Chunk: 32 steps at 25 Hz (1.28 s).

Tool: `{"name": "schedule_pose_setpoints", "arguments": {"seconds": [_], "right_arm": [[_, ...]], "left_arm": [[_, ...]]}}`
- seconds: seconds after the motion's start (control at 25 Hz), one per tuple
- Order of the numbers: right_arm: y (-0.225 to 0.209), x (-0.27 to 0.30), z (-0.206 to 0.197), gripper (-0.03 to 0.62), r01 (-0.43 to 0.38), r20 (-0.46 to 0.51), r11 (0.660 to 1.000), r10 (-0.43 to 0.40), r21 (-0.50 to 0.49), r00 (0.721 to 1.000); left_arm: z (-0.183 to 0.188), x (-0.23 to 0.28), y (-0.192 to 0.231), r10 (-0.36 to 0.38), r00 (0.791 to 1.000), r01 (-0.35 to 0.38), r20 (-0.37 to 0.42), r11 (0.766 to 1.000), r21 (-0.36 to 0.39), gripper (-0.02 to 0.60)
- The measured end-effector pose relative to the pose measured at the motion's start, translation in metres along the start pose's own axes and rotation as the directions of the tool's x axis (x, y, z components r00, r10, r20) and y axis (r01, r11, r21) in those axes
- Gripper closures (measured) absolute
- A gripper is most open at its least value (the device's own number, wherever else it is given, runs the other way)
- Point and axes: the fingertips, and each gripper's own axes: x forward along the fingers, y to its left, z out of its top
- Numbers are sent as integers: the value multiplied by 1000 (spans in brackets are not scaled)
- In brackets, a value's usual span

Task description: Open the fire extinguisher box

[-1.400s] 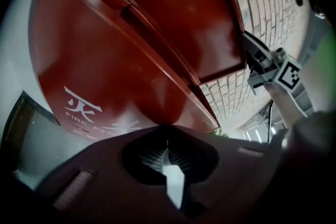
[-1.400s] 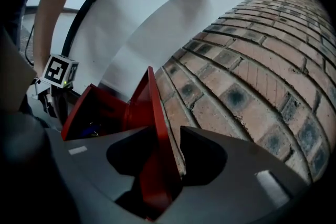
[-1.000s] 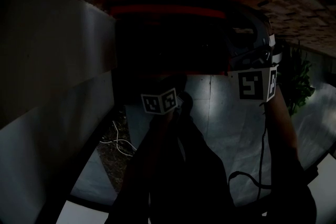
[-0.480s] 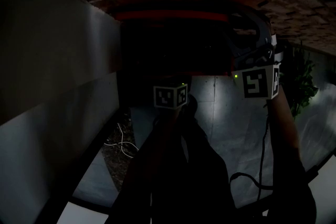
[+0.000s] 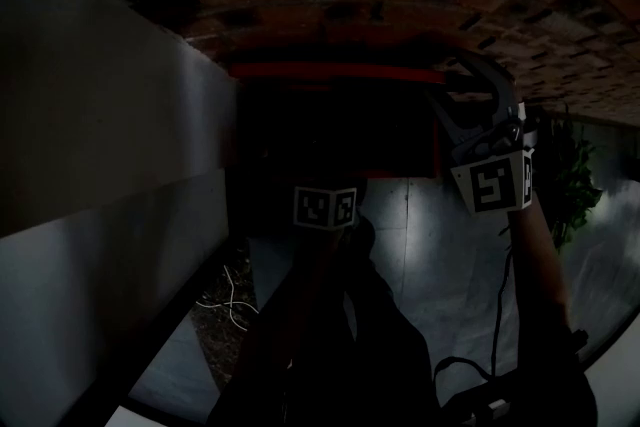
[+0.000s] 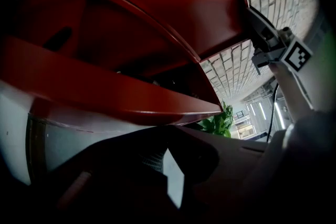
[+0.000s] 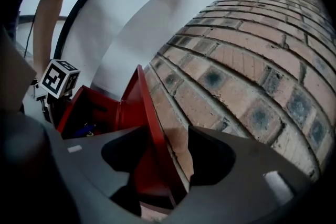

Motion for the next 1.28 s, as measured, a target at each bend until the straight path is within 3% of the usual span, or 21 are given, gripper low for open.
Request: {"name": "schedule_pose_setpoints", "arguments": {"seconds": [0.28,0.32,0.36,0.4,0.76,1.08,1.28], "right_arm": [[-28,-10,-8,365,130,-24,991,-130,19,991],[-36,-14,-12,408,167,-42,986,-166,26,985],[-42,-15,-16,506,197,-61,980,-195,31,979],[-46,-15,-19,525,208,-75,978,-205,29,976],[-41,-20,-17,507,170,-48,985,-168,37,985],[-22,-34,-11,508,85,-3,980,-86,180,996],[6,-33,-2,592,-58,64,952,41,300,997]], "left_arm": [[0,2,-4,-11,1000,12,-29,1000,9,578],[0,3,-4,-12,999,13,-33,1000,10,578],[0,4,-3,-12,999,12,-36,1000,9,578],[-1,4,-3,-11,999,11,-38,1000,6,578],[0,9,-7,4,999,-4,-46,1000,7,578],[0,9,-9,19,998,-19,-64,1000,8,578],[-1,9,-9,26,995,-27,-97,1000,-8,578]]}}
